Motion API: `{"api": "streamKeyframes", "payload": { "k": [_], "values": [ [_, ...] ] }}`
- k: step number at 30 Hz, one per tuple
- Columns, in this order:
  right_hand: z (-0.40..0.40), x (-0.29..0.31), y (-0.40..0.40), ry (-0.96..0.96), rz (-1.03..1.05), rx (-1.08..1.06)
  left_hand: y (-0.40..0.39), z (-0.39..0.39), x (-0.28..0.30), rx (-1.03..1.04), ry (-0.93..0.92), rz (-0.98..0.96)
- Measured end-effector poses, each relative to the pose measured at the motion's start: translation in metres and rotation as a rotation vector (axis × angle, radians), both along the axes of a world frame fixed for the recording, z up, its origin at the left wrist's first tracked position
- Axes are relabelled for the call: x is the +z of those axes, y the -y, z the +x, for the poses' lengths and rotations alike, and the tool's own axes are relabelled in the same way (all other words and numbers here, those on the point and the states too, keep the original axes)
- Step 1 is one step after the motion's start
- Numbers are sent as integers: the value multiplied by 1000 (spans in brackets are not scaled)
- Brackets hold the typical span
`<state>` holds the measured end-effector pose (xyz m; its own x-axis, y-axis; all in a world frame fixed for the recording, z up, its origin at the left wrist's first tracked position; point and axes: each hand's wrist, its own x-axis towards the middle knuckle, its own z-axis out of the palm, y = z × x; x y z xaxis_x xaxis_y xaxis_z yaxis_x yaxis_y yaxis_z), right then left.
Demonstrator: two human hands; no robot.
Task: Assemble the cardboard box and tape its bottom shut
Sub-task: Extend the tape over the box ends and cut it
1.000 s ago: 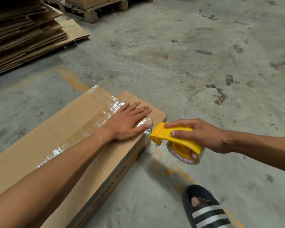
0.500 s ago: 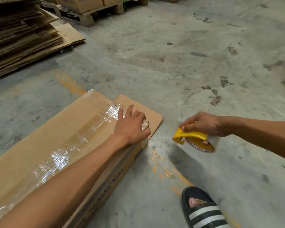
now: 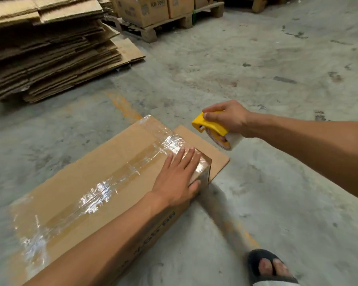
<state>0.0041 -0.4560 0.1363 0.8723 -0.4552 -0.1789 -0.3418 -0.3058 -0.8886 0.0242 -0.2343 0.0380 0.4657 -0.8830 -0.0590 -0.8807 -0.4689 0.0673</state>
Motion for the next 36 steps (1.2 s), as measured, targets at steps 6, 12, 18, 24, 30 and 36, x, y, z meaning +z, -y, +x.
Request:
{"api": "streamKeyframes", "payload": {
  "k": [6, 12, 18, 24, 30, 36],
  "values": [
    [59, 23, -92, 121, 157, 236, -117, -4, 10, 57, -83, 54],
    [86, 21, -192, 100, 223, 578, -249, -29, 18, 148, -111, 93],
    [88, 22, -262, 58, 220, 785, -296, -51, 17, 215, -42, 82],
    [79, 30, -283, 79, 310, 878, -278, -52, 6, 270, -8, -45],
    [71, 40, -268, 73, 362, 892, -194, -39, -9, 330, 12, -71],
    [68, 48, -229, 55, 364, 809, -71, -22, -12, 459, -17, -69]
  ]
}}
